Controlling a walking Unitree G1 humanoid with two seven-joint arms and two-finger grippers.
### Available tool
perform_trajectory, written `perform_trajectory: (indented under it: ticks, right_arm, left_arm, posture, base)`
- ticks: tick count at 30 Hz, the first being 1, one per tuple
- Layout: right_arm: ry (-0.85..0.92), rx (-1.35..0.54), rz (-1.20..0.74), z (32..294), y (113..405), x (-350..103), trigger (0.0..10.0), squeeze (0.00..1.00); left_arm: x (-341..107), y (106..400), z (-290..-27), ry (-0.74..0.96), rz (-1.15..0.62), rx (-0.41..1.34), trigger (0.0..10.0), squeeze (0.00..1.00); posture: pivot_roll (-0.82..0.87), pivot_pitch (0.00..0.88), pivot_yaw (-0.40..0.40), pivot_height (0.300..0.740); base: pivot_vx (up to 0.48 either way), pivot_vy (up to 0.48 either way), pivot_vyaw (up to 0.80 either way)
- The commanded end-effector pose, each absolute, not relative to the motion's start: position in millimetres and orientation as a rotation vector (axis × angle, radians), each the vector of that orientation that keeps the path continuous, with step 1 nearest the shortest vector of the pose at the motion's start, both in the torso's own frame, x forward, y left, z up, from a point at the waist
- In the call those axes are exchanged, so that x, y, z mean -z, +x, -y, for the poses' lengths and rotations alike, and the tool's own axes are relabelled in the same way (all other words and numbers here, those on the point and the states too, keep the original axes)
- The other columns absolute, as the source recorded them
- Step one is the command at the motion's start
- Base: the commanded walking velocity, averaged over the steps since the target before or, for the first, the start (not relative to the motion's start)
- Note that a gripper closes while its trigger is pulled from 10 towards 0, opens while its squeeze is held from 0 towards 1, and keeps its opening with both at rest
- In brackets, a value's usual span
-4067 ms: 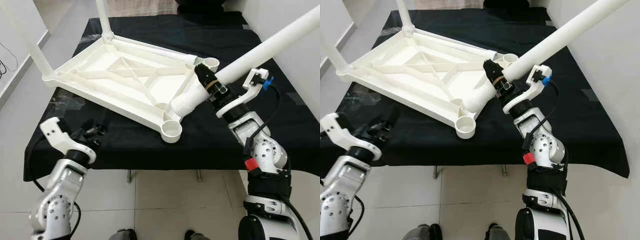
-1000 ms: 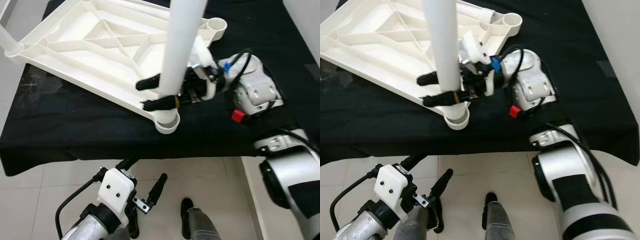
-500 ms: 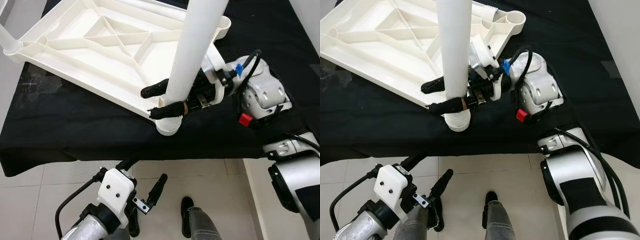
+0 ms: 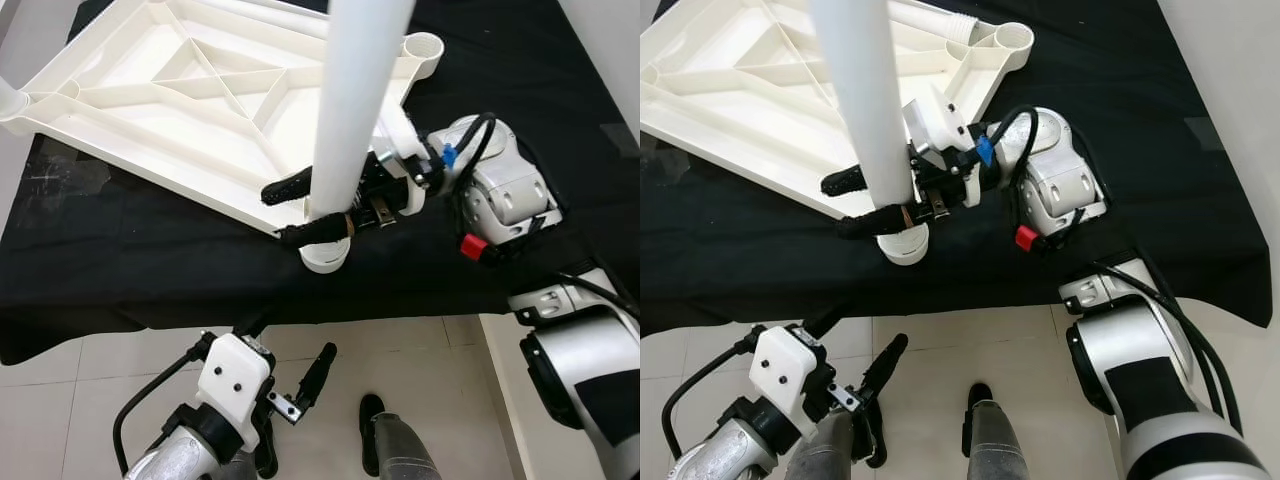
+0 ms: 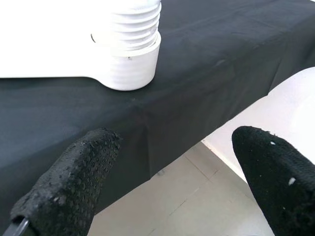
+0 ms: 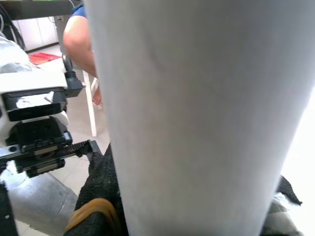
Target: Building children table
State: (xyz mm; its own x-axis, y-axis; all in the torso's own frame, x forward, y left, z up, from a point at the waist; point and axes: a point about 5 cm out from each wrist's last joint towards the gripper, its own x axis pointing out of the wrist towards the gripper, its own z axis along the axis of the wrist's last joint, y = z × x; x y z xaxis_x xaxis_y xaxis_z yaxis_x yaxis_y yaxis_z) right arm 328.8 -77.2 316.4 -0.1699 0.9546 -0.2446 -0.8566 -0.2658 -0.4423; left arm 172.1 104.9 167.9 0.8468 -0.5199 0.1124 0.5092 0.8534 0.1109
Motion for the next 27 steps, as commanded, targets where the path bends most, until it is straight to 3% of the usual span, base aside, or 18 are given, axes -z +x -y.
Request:
perform_trajectory:
  ticks: [1,20,22,27]
  right_arm:
    - [-0.541,-1.757,0.024,78.0,334.0,-275.8,10.0,0.0]
    - [-0.426,-1.547,-0.112,77.5,348.2,-264.6,10.0,0.0]
    - [-0.309,-1.49,-0.123,80.1,354.6,-272.5,10.0,0.0]
    - [-0.216,-1.494,-0.088,80.5,354.5,-280.0,10.0,0.0]
  left_arm:
    - [-162.6,168.8,-104.8,0.075,0.114,0.548,10.0,0.0]
    - [-162.6,170.7,-104.4,0.077,0.116,0.548,10.0,0.0]
    - [-162.9,170.6,-104.4,0.075,0.117,0.548,10.0,0.0]
    - [-163.1,170.3,-104.5,0.074,0.117,0.548,10.0,0.0]
  posture:
    - [0.05,0.444,0.008,0.74]
    - [0.04,0.444,0.01,0.74]
    - [0.04,0.446,0.007,0.74]
    - [0.04,0.446,0.008,0.74]
  base:
    - [0.0,0.0,0.0]
    - [0.0,0.0,0.0]
    - [0.0,0.0,0.0]
    - [0.0,0.0,0.0]
